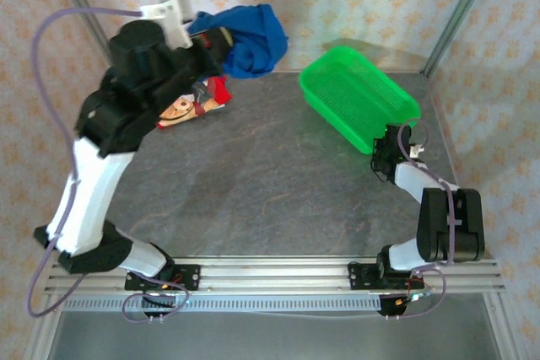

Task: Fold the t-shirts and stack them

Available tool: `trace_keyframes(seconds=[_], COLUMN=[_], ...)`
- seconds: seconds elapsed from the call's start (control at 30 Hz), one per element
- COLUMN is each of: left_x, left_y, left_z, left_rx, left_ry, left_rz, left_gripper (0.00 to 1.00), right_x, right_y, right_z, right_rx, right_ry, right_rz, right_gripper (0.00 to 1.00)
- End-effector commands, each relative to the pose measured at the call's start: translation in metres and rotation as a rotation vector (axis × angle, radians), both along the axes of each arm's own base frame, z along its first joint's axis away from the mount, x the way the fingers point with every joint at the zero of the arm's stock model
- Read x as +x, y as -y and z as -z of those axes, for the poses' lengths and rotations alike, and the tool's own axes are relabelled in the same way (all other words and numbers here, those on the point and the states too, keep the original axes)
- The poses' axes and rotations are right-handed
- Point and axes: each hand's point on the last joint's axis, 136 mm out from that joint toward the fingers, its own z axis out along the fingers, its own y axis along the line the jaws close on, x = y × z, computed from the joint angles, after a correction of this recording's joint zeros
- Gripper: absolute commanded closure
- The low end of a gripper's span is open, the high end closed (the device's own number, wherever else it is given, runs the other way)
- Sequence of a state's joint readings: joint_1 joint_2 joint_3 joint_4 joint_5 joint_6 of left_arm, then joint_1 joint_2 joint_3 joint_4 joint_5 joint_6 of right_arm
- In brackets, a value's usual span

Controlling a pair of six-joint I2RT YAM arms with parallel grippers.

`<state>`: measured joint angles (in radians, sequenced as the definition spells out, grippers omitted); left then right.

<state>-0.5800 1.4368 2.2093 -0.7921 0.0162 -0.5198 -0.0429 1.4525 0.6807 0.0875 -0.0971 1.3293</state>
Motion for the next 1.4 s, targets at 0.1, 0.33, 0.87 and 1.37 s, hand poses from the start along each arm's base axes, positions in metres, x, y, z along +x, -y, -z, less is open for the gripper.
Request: trace_keyframes(seconds=[0.1, 0.33, 0.87, 1.37], left_x=[-0.001, -0.006, 0.01, 0.044], left_y=[-0.013, -0.004, 0.049, 0.083], left_z=[0.077, 0.141, 0.268, 0.347], left_rx=[0.202, 0.249, 0.248, 0.095], left_ry=[-0.156, -0.283, -0.534, -0.735], left_rz=[-0.051, 0.01, 0.185, 0.266], left_gripper=[1.0, 1.0, 1.0, 0.27], right_x=[0.013, 0.004, 0.021, 0.045], right_y=[0.047, 0.077, 0.098, 0.018], right_z=[-0.017, -0.019, -0.003, -0.043], right_rx=[0.004, -0.023, 0.031, 0.083], right_ry=[0.084, 0.047, -0.035, 0.02], right_rz=[0.371, 0.577, 0.697, 0.125], right_gripper=[1.0, 1.0, 0.95, 0.11])
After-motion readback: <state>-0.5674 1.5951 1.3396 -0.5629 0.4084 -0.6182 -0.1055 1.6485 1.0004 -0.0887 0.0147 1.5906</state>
